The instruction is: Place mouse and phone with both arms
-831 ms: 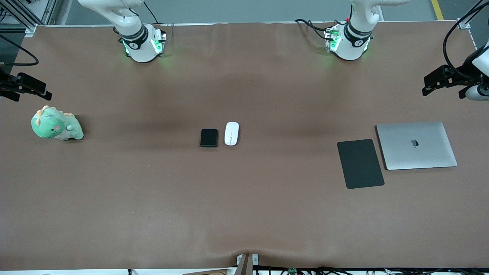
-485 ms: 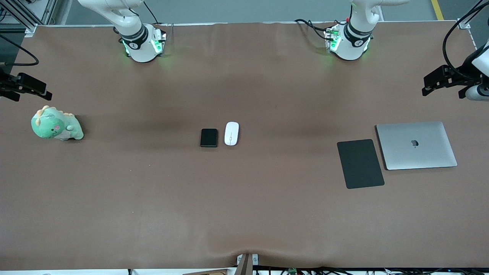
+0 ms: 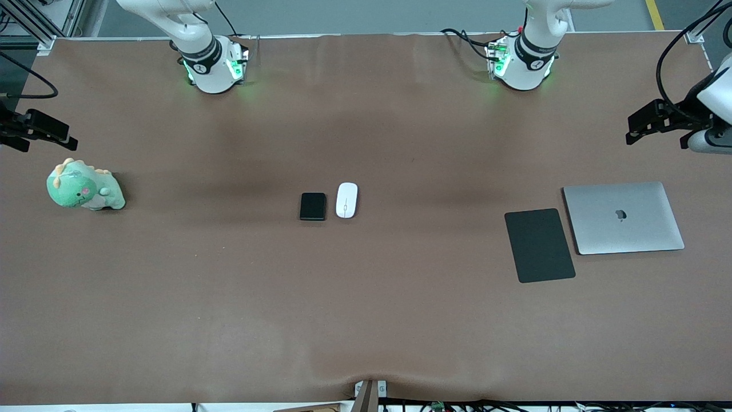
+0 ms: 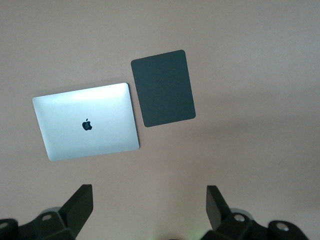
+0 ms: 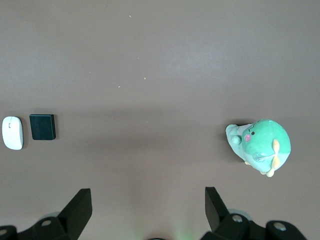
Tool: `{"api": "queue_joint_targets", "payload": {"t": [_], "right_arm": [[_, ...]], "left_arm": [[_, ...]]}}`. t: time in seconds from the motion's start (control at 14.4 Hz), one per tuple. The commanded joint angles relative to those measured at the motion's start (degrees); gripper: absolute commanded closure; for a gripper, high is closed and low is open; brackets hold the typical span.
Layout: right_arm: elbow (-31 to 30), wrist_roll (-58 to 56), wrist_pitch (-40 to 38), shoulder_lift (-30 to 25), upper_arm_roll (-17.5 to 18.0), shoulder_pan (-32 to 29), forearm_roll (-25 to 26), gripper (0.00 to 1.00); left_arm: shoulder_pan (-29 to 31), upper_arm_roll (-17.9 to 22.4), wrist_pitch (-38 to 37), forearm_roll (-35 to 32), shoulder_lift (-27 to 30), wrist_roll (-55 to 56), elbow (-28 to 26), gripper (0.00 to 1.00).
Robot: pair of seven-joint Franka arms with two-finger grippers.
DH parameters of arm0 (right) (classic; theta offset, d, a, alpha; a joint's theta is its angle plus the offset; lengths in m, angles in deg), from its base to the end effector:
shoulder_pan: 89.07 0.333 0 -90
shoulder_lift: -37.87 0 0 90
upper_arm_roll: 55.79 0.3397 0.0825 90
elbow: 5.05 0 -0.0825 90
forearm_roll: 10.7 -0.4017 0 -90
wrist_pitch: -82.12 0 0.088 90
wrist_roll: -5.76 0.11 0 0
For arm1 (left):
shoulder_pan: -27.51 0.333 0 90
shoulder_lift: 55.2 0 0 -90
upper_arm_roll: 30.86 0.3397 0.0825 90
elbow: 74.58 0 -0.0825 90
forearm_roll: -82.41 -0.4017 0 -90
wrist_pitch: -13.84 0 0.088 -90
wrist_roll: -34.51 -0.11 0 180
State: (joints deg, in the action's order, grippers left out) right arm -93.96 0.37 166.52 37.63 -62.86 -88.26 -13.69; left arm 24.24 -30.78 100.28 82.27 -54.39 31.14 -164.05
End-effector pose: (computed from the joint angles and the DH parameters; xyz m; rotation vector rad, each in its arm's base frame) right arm 0.5576 -0.0551 0.6487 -3.0798 0.0185 0.1060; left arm 0.5602 -0.0309 0.6524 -3.1335 0.1794 0.0608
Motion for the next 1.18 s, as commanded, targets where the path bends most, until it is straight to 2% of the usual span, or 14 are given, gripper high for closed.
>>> {"api": "queue_joint_targets", "payload": {"t": [0.0,0.28,0.69,0.83,1.11], "right_arm": [[-0.92,-0.77,0.07,-0.2,0.66,-1.51,-0.79,0.0],[-0.83,-0.85,0.33,0.42,0.74,-1.25,-0.88,0.0],[-0.92,-1.03,0.07,1.83,0.74,-1.6,-0.88,0.0],[-0.83,-0.76,-0.19,5.68,0.74,-1.51,-0.88,0.0],[-0.92,-0.59,-0.37,5.87,0.74,-1.42,-0.88,0.0]], "left_arm": [[-0.51,-0.35,-0.48,1.54,-0.89,1.18,0.88,0.0],[-2.17,-1.66,-0.48,4.8,-2.91,2.57,0.96,0.0],[-7.01,-7.28,-0.13,5.06,-5.1,18.21,0.96,0.0],[-8.59,-9.48,0.57,5.06,-6.33,21.9,0.96,0.0],[-12.45,-12.13,5.4,5.06,-8.27,30.86,0.96,0.0]]}}
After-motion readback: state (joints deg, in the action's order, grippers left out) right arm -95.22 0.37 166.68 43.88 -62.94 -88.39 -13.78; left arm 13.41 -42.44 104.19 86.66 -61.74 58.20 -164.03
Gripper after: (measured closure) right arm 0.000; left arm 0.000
